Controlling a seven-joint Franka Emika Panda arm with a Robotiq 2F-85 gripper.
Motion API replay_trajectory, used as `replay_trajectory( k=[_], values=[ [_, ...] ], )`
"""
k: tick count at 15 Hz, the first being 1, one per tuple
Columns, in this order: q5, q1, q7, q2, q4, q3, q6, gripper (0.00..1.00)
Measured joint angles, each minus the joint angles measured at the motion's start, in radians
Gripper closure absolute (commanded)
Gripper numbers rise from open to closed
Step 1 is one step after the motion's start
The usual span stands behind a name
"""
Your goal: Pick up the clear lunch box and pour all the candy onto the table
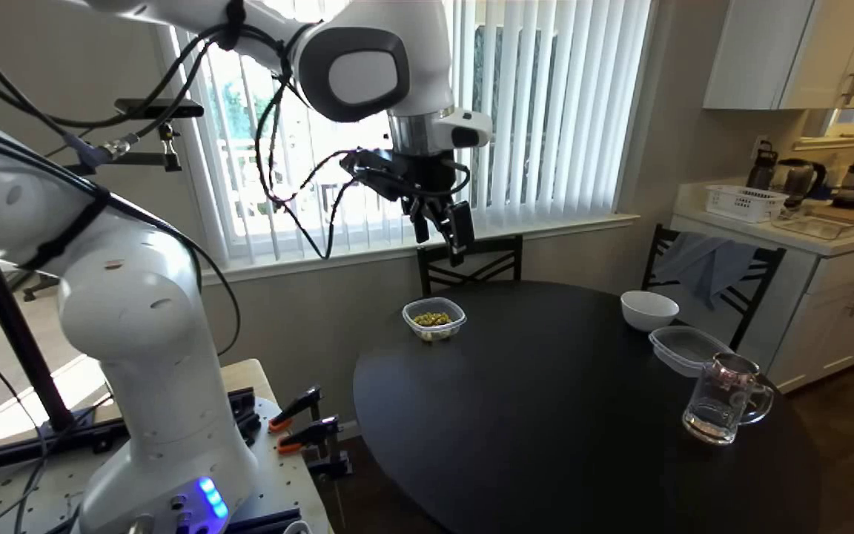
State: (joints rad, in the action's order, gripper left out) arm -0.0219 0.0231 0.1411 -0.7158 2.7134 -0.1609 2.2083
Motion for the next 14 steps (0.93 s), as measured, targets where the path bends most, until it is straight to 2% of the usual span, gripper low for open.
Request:
replay_trajectory(
  k=[3,8,11,14],
  values=[
    [-0.020,-0.017,0.000,0.010,0.000,0.015,0.011,0.00],
    [-0.118,-0.157,-0.001,0.121,-0.009,0.098,0.116,0.00],
    [-0.143,-0.214,-0.015,0.256,-0.072,0.144,0.175,0.00],
    [-0.143,-0.209,-0.077,0.438,-0.204,0.167,0.161,0.00]
  ],
)
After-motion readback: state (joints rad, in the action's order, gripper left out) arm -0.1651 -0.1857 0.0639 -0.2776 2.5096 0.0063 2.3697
